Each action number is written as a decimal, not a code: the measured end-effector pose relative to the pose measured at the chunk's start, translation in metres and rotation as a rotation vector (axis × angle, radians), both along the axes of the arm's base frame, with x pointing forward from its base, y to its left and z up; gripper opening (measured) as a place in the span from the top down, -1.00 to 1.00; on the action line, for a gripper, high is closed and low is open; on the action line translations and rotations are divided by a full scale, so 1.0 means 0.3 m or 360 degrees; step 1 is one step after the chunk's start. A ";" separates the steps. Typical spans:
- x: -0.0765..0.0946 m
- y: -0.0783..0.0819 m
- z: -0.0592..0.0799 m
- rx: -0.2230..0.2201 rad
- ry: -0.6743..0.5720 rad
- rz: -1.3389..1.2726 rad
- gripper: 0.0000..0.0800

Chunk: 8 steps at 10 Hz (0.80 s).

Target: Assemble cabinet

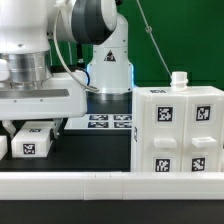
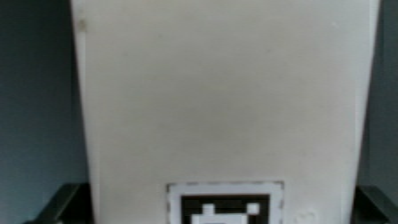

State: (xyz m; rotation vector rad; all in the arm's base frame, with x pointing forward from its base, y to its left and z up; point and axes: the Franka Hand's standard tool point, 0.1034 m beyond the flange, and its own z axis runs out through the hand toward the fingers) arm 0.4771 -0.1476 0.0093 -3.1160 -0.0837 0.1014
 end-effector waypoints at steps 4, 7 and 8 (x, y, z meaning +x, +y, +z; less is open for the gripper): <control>0.096 0.133 0.199 0.0056 0.0008 -0.0090 -0.38; 0.144 0.205 0.282 0.0079 0.0016 -0.0085 -0.38; 0.136 0.202 0.271 0.0079 0.0027 -0.0089 -0.38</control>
Offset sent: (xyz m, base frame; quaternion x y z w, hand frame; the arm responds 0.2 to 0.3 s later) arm 0.0316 0.0476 0.0807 0.0032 -0.0259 0.0417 0.9988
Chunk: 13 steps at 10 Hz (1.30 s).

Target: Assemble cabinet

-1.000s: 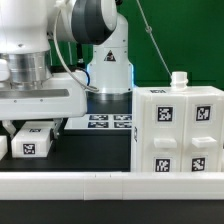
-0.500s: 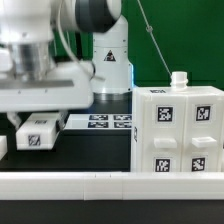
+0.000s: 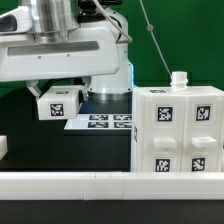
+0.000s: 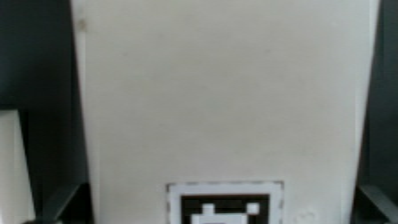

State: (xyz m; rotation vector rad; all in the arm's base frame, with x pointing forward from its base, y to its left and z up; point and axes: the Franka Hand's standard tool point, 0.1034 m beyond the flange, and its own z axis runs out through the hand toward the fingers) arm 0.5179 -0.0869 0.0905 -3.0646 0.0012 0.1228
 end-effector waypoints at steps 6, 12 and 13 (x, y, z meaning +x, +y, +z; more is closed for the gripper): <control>0.192 0.209 0.271 -0.0047 0.0015 0.0062 -0.38; 0.240 0.309 0.308 -0.0078 -0.0001 0.0053 -0.38; 0.274 0.381 0.341 -0.0096 -0.0032 0.0049 -0.38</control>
Offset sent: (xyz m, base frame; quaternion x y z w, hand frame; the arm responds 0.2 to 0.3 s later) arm 0.0506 0.0453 0.0859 -0.0682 -0.0265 -0.0336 0.9968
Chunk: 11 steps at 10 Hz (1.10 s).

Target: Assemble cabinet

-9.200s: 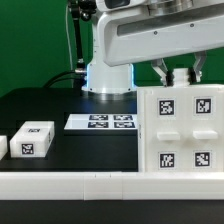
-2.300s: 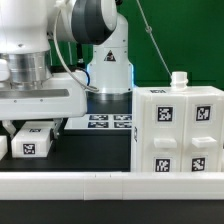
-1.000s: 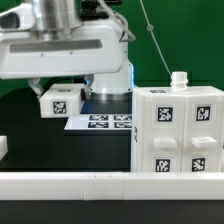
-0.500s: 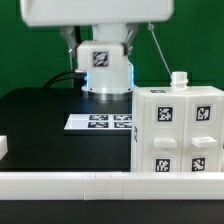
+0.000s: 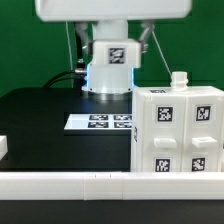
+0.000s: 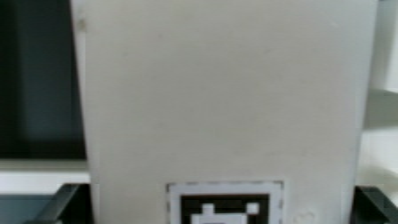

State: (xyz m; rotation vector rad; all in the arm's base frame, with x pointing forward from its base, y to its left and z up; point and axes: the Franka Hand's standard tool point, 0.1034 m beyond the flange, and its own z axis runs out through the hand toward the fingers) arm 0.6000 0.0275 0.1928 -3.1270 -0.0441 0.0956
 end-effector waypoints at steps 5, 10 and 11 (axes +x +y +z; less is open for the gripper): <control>0.066 0.153 -0.010 0.0013 -0.0070 0.0026 -0.38; 0.048 0.197 -0.071 0.0016 -0.0031 0.0030 -0.38; 0.054 0.205 -0.073 0.0018 -0.0042 0.0035 -0.38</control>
Offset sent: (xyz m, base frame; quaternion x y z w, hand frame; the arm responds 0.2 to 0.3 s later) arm 0.0077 0.0189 -0.0049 0.0203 0.0279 0.0180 0.9992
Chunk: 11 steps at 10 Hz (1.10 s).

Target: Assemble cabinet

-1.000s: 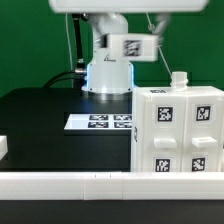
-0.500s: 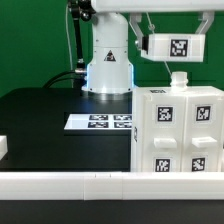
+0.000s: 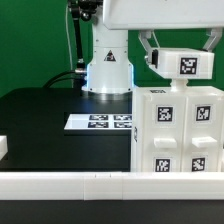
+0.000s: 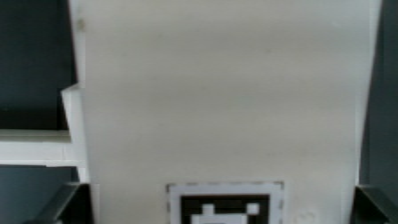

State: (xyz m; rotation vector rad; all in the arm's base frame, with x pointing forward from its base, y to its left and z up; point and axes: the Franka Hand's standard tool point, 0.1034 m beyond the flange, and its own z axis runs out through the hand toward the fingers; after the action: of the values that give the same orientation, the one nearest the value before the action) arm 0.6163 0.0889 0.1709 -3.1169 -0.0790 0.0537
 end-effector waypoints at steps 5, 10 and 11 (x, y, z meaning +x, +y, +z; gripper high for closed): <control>-0.005 0.015 -0.041 -0.0001 0.0013 0.0011 -0.38; 0.001 0.015 -0.041 0.0000 -0.0005 0.0011 -0.38; 0.001 0.015 -0.041 0.0000 -0.0005 0.0011 -0.58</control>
Offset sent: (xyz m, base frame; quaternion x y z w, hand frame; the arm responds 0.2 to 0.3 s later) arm 0.0017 0.0039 -0.0081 -0.0117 0.0071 -0.0007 0.9999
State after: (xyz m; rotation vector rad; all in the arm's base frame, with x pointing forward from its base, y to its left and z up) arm 0.6166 0.0936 0.1585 -3.1166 -0.0895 0.0489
